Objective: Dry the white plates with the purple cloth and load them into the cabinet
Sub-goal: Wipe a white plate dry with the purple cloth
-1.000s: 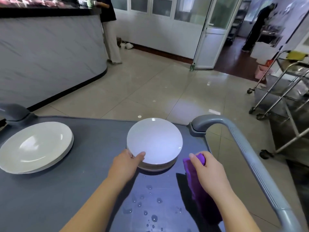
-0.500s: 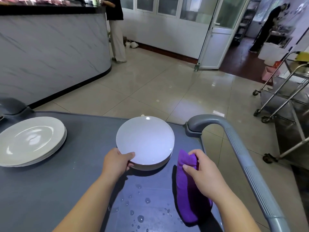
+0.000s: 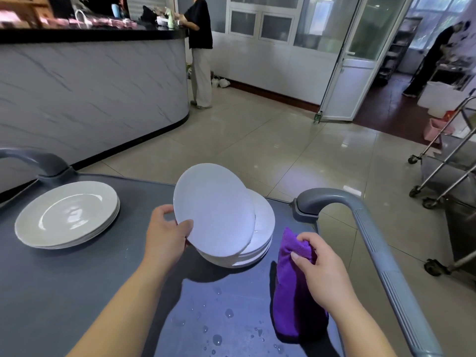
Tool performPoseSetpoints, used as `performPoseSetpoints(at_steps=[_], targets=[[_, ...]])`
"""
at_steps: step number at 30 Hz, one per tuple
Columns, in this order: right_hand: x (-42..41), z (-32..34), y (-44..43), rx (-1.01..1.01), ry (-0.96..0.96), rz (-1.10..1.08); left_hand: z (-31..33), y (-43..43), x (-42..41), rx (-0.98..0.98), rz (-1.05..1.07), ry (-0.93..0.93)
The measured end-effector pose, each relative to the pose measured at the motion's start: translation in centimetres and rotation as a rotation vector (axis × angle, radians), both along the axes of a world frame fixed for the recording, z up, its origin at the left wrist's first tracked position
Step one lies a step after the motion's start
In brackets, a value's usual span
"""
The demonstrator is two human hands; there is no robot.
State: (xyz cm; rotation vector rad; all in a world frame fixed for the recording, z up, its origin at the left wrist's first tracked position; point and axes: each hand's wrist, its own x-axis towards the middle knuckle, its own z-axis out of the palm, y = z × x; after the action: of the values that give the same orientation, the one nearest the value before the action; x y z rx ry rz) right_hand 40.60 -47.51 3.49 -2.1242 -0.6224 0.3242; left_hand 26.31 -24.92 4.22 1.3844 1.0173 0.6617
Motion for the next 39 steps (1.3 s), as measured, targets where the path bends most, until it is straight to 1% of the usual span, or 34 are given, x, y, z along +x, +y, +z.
performPoseSetpoints(at_steps=[7, 10, 16, 19, 25, 28, 33, 37, 39], targets=[[-0.3, 0.2, 0.1, 0.049, -0.004, 0.014, 1.4, -0.7, 0.9, 0.169, 0.016, -0.024], [-0.4, 0.2, 0.3, 0.080, -0.020, 0.011, 1.7, -0.9, 0.7, 0.280, 0.017, 0.021], [-0.7, 0.5, 0.8, 0.137, -0.024, -0.016, 2.6, -0.2, -0.5, 0.511, -0.049, 0.037], [-1.0, 1.0, 0.9, 0.177, -0.041, -0.008, 3.4, 0.3, -0.8, 0.565, -0.065, 0.052], [-2.5, 2.7, 1.4, 0.265, -0.081, 0.008, 4.5, 1.4, -2.0, 0.601, -0.068, 0.017], [-3.5, 3.3, 1.9, 0.275, -0.078, 0.020, 5.2, 1.8, -2.8, 0.600, -0.086, 0.001], [-4.4, 4.1, 2.8, 0.293, -0.034, 0.014, 5.6, 2.2, -4.0, 0.501, -0.103, -0.037], [-5.0, 4.9, 3.0, 0.391, 0.015, 0.039, 5.8, 2.6, -4.7, 0.437, -0.110, -0.035], [-5.2, 5.9, 3.1, 0.427, 0.052, 0.096, 5.6, 2.8, -5.0, 0.398, -0.122, -0.058]])
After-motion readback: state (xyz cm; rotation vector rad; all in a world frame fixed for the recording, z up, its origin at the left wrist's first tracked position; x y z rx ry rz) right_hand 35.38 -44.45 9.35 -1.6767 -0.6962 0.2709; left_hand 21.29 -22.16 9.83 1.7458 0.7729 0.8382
